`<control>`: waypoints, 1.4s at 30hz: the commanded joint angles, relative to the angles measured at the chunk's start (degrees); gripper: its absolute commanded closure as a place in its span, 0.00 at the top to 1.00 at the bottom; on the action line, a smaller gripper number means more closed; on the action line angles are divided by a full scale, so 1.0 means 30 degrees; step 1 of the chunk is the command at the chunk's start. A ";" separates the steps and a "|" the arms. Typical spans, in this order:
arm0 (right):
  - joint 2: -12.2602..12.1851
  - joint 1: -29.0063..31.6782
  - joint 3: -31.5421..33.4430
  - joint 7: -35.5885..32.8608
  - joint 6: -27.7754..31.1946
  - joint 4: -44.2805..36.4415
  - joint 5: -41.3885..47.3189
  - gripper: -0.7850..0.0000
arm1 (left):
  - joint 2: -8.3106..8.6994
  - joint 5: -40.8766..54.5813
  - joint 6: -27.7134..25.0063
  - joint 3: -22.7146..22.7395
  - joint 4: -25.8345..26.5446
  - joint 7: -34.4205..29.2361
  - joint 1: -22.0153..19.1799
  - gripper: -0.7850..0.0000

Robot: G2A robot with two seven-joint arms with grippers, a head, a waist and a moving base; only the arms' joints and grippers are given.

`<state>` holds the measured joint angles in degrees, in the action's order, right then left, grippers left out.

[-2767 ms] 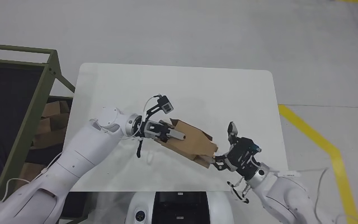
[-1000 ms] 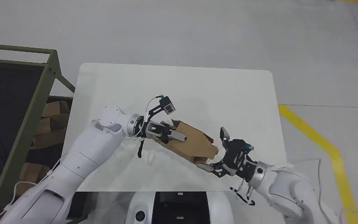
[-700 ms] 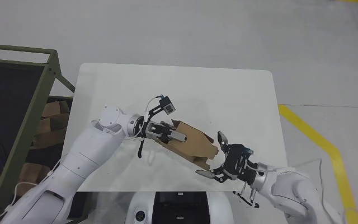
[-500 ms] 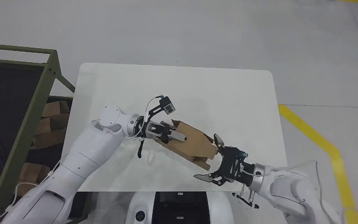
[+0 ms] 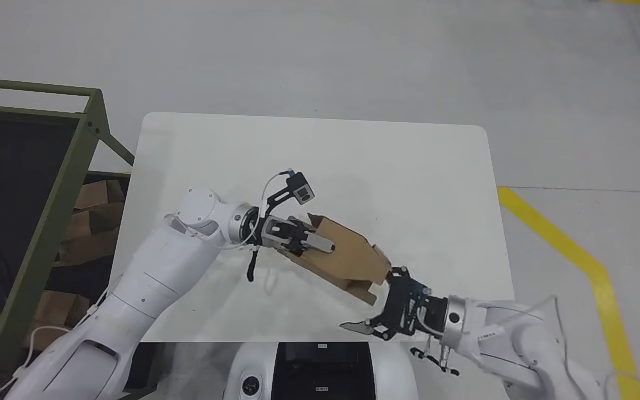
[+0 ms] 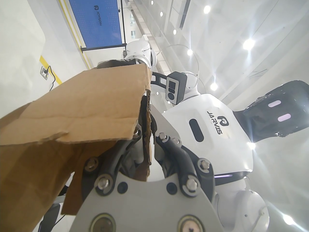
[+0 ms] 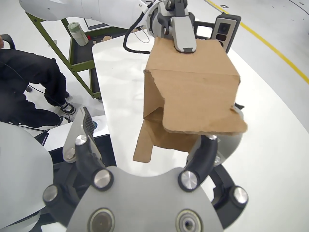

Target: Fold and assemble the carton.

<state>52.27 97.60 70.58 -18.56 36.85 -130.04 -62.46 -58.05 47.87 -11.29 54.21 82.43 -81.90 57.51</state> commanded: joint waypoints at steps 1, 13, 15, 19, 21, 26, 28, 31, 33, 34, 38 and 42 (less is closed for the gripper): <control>-0.0012 -0.0007 -0.0019 0.0018 0.0271 -0.0039 -0.0020 0.99 | -0.0027 0.0001 0.0007 0.0041 -0.0004 0.0007 0.0020 0.00; 0.0030 0.0185 0.0161 0.1238 -0.0168 0.0146 -0.0166 0.48 | -0.0189 -0.0232 0.0013 0.0132 -0.0018 -0.0193 0.0099 0.00; 0.0032 0.0226 0.0179 0.1279 -0.0204 0.0150 -0.0213 0.46 | -0.0211 -0.0288 0.0034 0.0154 -0.0028 -0.0230 0.0104 0.00; 0.0038 0.0257 0.0211 0.1339 -0.0261 0.0178 -0.0239 0.44 | -0.0255 -0.0344 0.0032 0.0215 -0.0024 -0.0270 0.0129 0.00; 0.0044 0.0277 0.0224 0.1332 -0.0340 0.0199 -0.0211 0.44 | -0.0275 -0.0366 0.0035 0.0247 -0.0029 -0.0289 0.0147 0.00; 0.0067 0.0392 0.0428 0.1307 -0.0996 0.0218 -0.0008 0.43 | -0.0313 -0.0382 -0.0096 0.0399 0.0006 -0.0367 0.0208 0.00; 0.0077 0.0552 0.0575 0.1457 -0.1376 0.0153 0.0018 0.43 | -0.0321 -0.0391 -0.0133 0.0472 0.0025 -0.0441 0.0238 0.00; 0.0074 0.0877 0.0876 0.1939 -0.1647 0.0047 -0.0086 0.43 | -0.0328 -0.0454 -0.0204 0.0585 0.0060 -0.0513 0.0292 0.00; 0.0058 0.1160 0.1079 0.2272 -0.1605 0.0003 -0.0173 0.43 | -0.0335 -0.0494 -0.0269 0.0653 0.0115 -0.0562 0.0331 0.00; 0.0050 0.1285 0.1185 0.2396 -0.1588 -0.0004 -0.0196 0.44 | -0.0340 -0.0517 -0.0314 0.0681 0.0140 -0.0585 0.0350 0.00; 0.0032 0.1675 0.1486 0.2677 -0.1570 -0.0068 -0.0231 0.44 | -0.0361 -0.0708 -0.0480 0.0746 0.0266 -0.0721 0.0402 0.00; 0.0031 0.1752 0.1443 0.2462 -0.1407 -0.0200 -0.0375 0.42 | -0.0395 -0.0755 -0.0691 0.0820 0.0359 -0.0766 0.0456 0.00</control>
<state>52.34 102.91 75.03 -10.94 32.61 -130.56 -63.47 -59.21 45.64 -13.18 56.62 83.45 -84.15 58.83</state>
